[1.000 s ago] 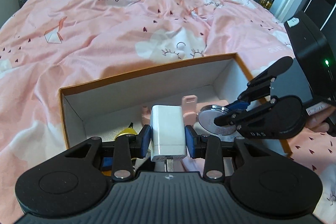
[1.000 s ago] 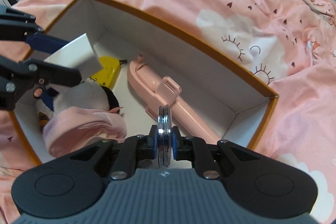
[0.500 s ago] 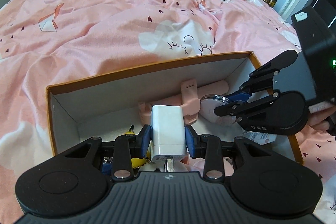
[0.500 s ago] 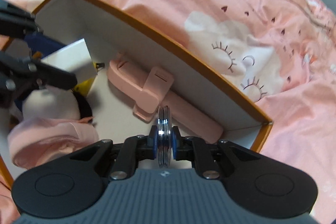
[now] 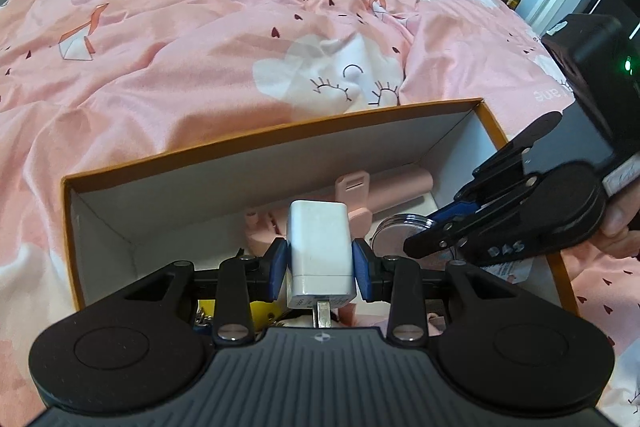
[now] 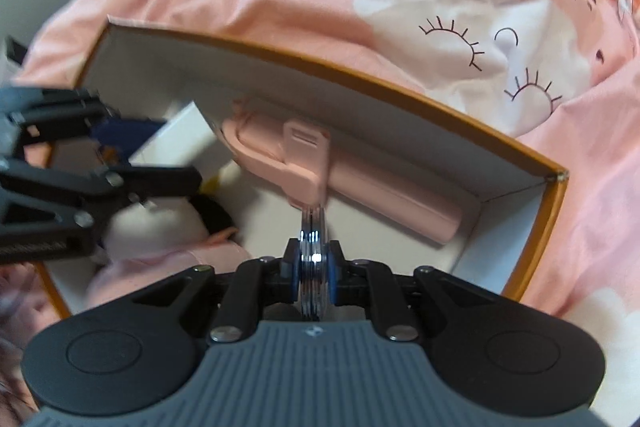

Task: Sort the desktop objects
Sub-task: 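Carry the mirror over the box with the right gripper while the left carries the charger, then open the right gripper to drop the mirror in the box while the left lowers the charger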

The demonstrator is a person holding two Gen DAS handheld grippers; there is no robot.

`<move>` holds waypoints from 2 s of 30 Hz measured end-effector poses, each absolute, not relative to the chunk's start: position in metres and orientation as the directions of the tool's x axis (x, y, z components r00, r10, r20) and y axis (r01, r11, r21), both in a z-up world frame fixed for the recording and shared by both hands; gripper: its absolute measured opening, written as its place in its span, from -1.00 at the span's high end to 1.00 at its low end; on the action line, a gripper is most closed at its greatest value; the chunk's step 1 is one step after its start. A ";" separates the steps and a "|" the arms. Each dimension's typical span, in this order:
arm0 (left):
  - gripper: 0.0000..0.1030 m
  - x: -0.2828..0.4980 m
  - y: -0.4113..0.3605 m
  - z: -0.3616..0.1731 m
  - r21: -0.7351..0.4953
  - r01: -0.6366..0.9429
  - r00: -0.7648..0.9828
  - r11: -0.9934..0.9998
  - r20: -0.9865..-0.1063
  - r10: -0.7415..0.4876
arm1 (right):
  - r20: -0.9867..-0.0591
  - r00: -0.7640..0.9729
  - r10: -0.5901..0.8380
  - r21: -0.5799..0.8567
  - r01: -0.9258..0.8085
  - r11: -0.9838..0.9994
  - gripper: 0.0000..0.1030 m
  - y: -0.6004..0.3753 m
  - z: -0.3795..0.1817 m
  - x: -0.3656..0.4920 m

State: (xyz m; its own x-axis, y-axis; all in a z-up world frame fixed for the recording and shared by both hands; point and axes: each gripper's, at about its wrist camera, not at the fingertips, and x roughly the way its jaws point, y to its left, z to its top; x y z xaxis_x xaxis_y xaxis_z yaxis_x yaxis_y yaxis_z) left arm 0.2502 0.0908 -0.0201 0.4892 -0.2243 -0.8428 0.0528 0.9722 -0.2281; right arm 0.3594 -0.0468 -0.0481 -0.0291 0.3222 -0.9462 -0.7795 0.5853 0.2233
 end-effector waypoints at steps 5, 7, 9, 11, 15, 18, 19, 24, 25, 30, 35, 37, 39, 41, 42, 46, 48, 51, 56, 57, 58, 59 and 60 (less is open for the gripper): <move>0.22 0.253 0.085 -0.019 -0.248 0.066 0.486 0.966 -0.838 -0.248 | -0.964 0.053 0.260 0.104 -0.826 0.554 0.63 -0.041 -0.045 0.353; 0.22 0.254 0.082 -0.019 -0.252 0.073 0.485 0.965 -0.837 -0.255 | -0.967 0.072 0.244 0.073 -0.839 0.539 0.63 -0.040 -0.044 0.351; 0.22 0.256 0.080 -0.018 -0.255 0.078 0.482 0.964 -0.836 -0.261 | -0.969 0.091 0.228 0.043 -0.850 0.524 0.63 -0.036 -0.044 0.348; 0.22 0.257 0.077 -0.018 -0.260 0.086 0.479 0.962 -0.836 -0.269 | -0.968 0.123 0.217 0.004 -0.860 0.509 0.63 -0.037 -0.042 0.345; 0.22 0.262 0.067 -0.018 -0.249 0.124 0.471 0.961 -0.837 -0.278 | -0.960 0.159 0.231 -0.022 -0.863 0.504 0.58 -0.045 -0.034 0.344; 0.22 0.267 0.057 -0.018 -0.239 0.168 0.458 0.956 -0.840 -0.290 | -0.945 0.206 0.255 -0.052 -0.862 0.505 0.57 -0.052 -0.024 0.342; 0.22 0.268 0.054 -0.019 -0.238 0.184 0.452 0.954 -0.841 -0.297 | -0.938 0.223 0.264 -0.062 -0.861 0.505 0.55 -0.055 -0.020 0.340; 0.22 0.274 0.032 -0.026 -0.186 0.270 0.418 0.945 -0.861 -0.289 | -0.896 0.313 0.316 -0.116 -0.850 0.514 0.51 -0.074 0.003 0.334; 0.22 0.276 0.029 -0.029 -0.170 0.278 0.404 0.945 -0.872 -0.276 | -0.888 0.325 0.326 -0.118 -0.845 0.521 0.51 -0.078 0.008 0.334; 0.22 0.283 0.028 -0.041 -0.118 0.260 0.312 0.958 -0.929 -0.199 | -0.864 0.354 0.359 -0.113 -0.831 0.545 0.51 -0.090 0.023 0.328; 0.22 0.288 0.031 -0.052 -0.084 0.255 0.238 0.963 -0.960 -0.147 | -0.857 0.346 0.381 -0.104 -0.842 0.530 0.51 -0.087 0.023 0.320; 0.23 0.293 0.034 -0.056 -0.118 0.231 0.209 0.966 -0.963 -0.167 | -0.856 0.341 0.389 -0.097 -0.844 0.528 0.51 -0.087 0.022 0.319; 0.23 0.299 0.035 -0.063 -0.136 0.205 0.173 0.969 -0.970 -0.173 | -0.855 0.337 0.394 -0.091 -0.846 0.526 0.51 -0.086 0.022 0.318; 0.23 0.303 0.035 -0.065 -0.141 0.195 0.160 0.971 -0.972 -0.174 | -0.853 0.337 0.399 -0.089 -0.847 0.524 0.51 -0.086 0.023 0.316; 0.24 0.305 0.034 -0.065 -0.139 0.195 0.153 0.971 -0.973 -0.171 | -0.852 0.337 0.400 -0.089 -0.847 0.524 0.51 -0.087 0.024 0.316; 0.24 0.310 0.031 -0.067 -0.202 0.188 0.132 0.961 -0.964 -0.229 | -0.850 0.342 0.402 -0.088 -0.843 0.531 0.51 -0.089 0.024 0.316; 0.24 0.311 0.028 -0.068 -0.210 0.173 0.149 0.962 -0.960 -0.236 | -0.851 0.340 0.401 -0.081 -0.839 0.538 0.51 -0.090 0.023 0.317; 0.24 0.310 0.023 -0.067 -0.230 0.159 0.196 0.960 -0.946 -0.259 | -0.853 0.338 0.399 -0.076 -0.835 0.545 0.51 -0.091 0.021 0.319; 0.24 0.305 0.017 -0.068 -0.199 0.172 0.250 0.965 -0.939 -0.238 | -0.855 0.338 0.394 -0.073 -0.830 0.554 0.51 -0.094 0.019 0.320; 0.24 0.304 0.017 -0.069 -0.200 0.175 0.244 0.964 -0.940 -0.239 | -0.855 0.339 0.393 -0.073 -0.828 0.556 0.51 -0.095 0.018 0.321; 0.24 0.303 0.017 -0.070 -0.205 0.174 0.234 0.963 -0.942 -0.243 | -0.856 0.338 0.391 -0.073 -0.828 0.556 0.51 -0.095 0.018 0.321; 0.24 0.303 0.019 -0.072 -0.221 0.168 0.217 0.961 -0.942 -0.255 | -0.857 0.337 0.390 -0.071 -0.827 0.558 0.51 -0.096 0.017 0.321; 0.23 0.304 0.019 -0.072 -0.237 0.160 0.201 0.958 -0.942 -0.267 | -0.859 0.335 0.388 -0.069 -0.826 0.560 0.51 -0.096 0.016 0.321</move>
State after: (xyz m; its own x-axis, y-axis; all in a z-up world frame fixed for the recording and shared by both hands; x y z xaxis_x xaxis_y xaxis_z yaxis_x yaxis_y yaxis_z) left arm 0.3043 0.0194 -0.0721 0.2013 -0.2669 -0.9425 0.1597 0.9582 -0.2372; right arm 0.3214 -0.0958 0.0162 0.3348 0.3883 -0.8586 -0.8258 0.5598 -0.0689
